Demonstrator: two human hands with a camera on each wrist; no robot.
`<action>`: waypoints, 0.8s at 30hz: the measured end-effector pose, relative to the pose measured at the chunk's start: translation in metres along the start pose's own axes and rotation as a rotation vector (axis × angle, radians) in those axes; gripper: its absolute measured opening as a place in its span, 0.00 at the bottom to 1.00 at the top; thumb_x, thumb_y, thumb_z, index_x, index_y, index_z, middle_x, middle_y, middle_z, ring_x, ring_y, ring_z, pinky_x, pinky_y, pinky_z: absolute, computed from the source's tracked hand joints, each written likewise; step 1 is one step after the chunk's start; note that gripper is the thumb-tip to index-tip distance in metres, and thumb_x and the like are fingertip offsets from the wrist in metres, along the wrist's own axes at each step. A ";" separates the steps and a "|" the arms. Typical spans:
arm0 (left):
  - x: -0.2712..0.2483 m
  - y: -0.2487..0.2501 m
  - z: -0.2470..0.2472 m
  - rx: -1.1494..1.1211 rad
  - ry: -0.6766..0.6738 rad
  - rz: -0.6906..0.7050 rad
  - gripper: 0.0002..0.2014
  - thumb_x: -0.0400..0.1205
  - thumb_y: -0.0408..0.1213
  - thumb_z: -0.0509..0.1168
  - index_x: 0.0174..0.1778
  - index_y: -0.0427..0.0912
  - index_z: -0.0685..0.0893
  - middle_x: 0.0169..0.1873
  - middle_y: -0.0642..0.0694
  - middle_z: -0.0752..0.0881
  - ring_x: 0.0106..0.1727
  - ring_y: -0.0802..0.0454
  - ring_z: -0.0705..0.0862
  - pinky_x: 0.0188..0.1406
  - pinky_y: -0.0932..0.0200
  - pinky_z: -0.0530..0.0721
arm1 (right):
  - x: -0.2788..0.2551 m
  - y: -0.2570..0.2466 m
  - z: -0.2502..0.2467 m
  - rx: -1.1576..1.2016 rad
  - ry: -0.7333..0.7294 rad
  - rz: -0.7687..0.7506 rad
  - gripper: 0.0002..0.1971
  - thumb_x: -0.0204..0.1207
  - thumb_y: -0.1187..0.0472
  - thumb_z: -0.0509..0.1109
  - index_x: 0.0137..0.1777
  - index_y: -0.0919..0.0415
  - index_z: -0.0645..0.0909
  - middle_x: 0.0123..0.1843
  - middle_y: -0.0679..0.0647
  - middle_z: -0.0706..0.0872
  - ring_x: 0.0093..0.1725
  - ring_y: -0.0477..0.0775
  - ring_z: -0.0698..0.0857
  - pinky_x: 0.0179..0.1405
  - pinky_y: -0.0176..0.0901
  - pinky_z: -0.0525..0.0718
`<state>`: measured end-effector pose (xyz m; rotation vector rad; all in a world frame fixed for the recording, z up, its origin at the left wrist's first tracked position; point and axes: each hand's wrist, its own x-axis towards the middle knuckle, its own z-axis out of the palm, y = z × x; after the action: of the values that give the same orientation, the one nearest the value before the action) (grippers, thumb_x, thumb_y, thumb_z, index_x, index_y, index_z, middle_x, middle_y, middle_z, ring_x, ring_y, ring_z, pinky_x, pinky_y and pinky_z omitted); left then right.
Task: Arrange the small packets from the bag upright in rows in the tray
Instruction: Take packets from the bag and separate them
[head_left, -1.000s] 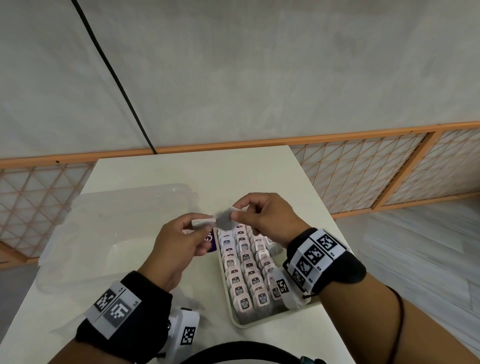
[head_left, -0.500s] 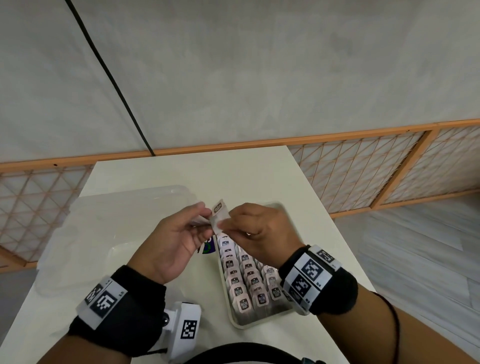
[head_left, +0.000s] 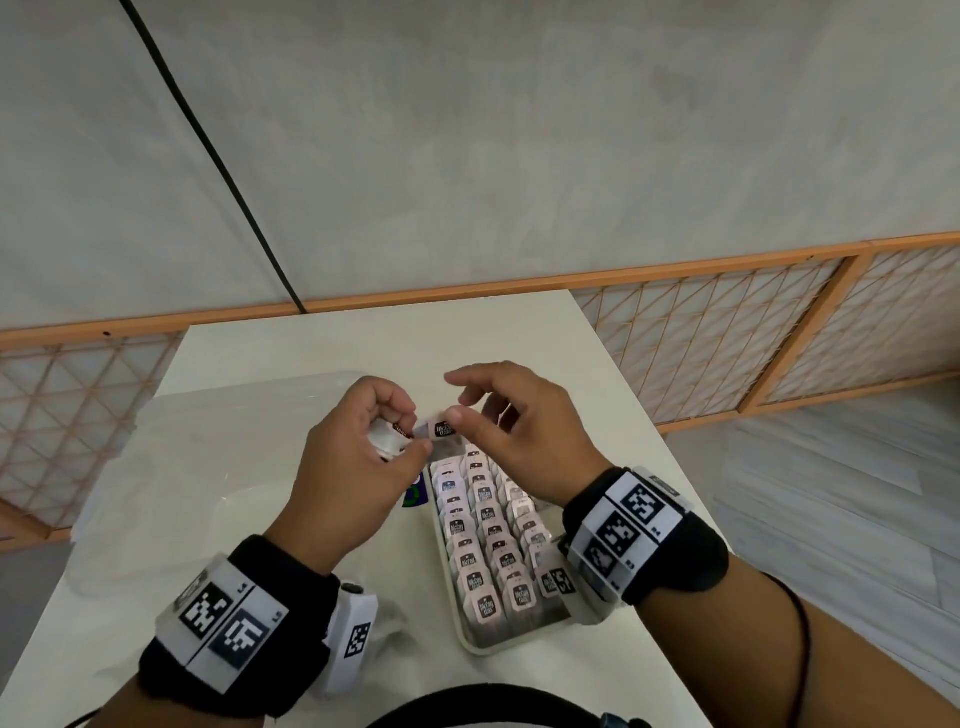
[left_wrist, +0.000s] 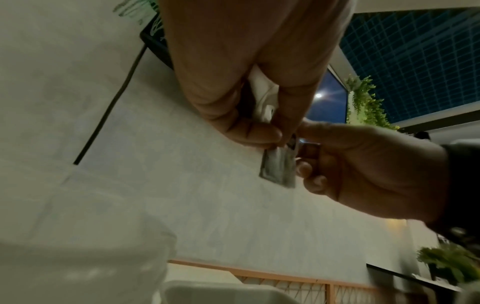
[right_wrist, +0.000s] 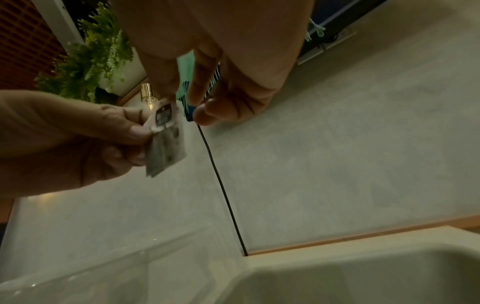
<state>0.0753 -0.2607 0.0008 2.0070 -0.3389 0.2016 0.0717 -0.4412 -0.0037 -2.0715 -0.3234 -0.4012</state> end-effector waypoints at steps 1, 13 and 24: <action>0.000 0.002 0.001 0.022 -0.004 0.027 0.17 0.71 0.28 0.75 0.43 0.52 0.78 0.38 0.53 0.84 0.42 0.59 0.82 0.37 0.76 0.76 | 0.002 0.000 0.000 -0.030 -0.008 -0.020 0.10 0.74 0.56 0.75 0.55 0.50 0.86 0.43 0.43 0.85 0.36 0.45 0.81 0.37 0.28 0.78; -0.001 0.000 -0.002 0.072 0.024 0.139 0.04 0.77 0.38 0.71 0.40 0.52 0.88 0.39 0.58 0.85 0.41 0.57 0.84 0.40 0.49 0.86 | 0.007 -0.007 -0.010 0.049 -0.108 0.049 0.02 0.72 0.61 0.77 0.40 0.53 0.88 0.36 0.43 0.86 0.33 0.41 0.78 0.36 0.34 0.76; 0.002 -0.002 -0.005 0.155 0.062 0.204 0.05 0.76 0.44 0.68 0.35 0.53 0.87 0.34 0.60 0.85 0.38 0.59 0.82 0.36 0.72 0.76 | 0.004 -0.011 -0.012 0.013 -0.144 0.069 0.02 0.72 0.60 0.77 0.40 0.54 0.87 0.33 0.45 0.86 0.32 0.45 0.80 0.34 0.39 0.80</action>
<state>0.0777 -0.2557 0.0015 2.1125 -0.5022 0.4287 0.0698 -0.4456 0.0118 -2.0976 -0.3383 -0.2085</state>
